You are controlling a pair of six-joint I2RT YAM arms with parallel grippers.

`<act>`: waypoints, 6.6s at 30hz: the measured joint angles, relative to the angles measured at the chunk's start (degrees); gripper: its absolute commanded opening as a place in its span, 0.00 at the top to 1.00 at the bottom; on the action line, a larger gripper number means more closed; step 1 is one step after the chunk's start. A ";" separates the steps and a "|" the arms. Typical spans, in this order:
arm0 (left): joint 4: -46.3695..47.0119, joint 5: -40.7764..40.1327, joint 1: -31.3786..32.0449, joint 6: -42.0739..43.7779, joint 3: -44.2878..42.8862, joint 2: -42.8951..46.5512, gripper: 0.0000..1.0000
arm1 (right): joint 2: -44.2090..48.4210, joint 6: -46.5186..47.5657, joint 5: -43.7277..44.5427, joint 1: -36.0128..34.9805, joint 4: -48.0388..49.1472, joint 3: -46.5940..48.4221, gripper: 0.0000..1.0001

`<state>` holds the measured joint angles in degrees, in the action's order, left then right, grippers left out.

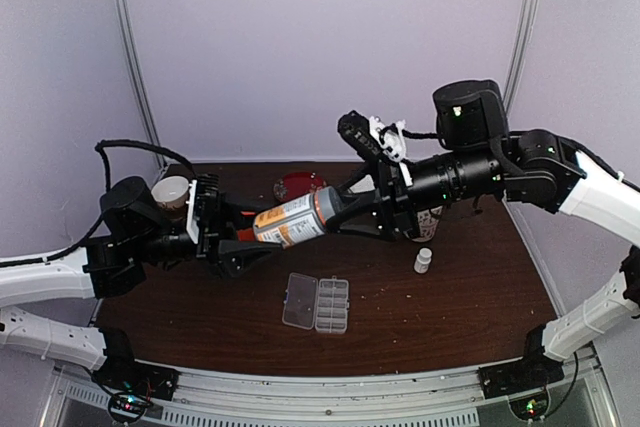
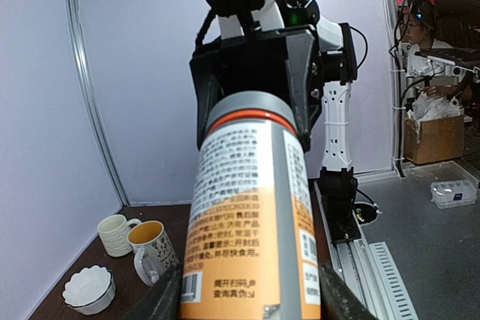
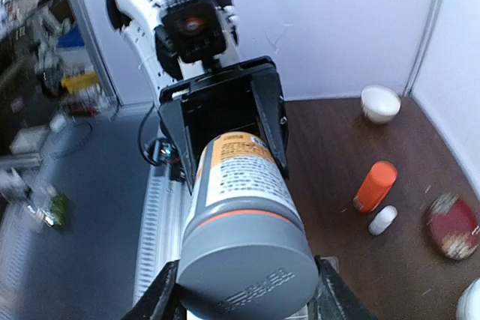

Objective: Sort the pills into containers
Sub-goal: Unscrew the lid of the pill bottle, then open the lid of the pill bottle, then pour the pill into the compartment of the pill container.

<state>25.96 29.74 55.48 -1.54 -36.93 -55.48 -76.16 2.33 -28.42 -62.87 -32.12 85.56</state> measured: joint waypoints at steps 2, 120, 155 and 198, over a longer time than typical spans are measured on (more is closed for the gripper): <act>0.33 0.39 0.00 -0.15 -0.17 -0.11 1.00 | 0.20 12.39 -0.63 0.07 0.20 0.00 1.00; -2.82 -13.81 -4.68 3.80 4.55 -30.40 1.00 | 19.56 -25.33 19.85 2.21 34.49 -51.65 1.00; -12.28 -13.66 -4.50 3.30 -1.42 -32.35 1.00 | 16.81 -26.34 19.39 2.27 33.20 -51.32 1.00; -15.32 -15.78 -3.26 2.64 -4.59 -34.45 1.00 | 15.98 -26.56 19.23 2.27 32.70 -51.21 1.00</act>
<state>10.63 13.96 52.23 1.10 -41.52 -89.93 -60.18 -24.23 -9.19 -60.60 0.58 34.35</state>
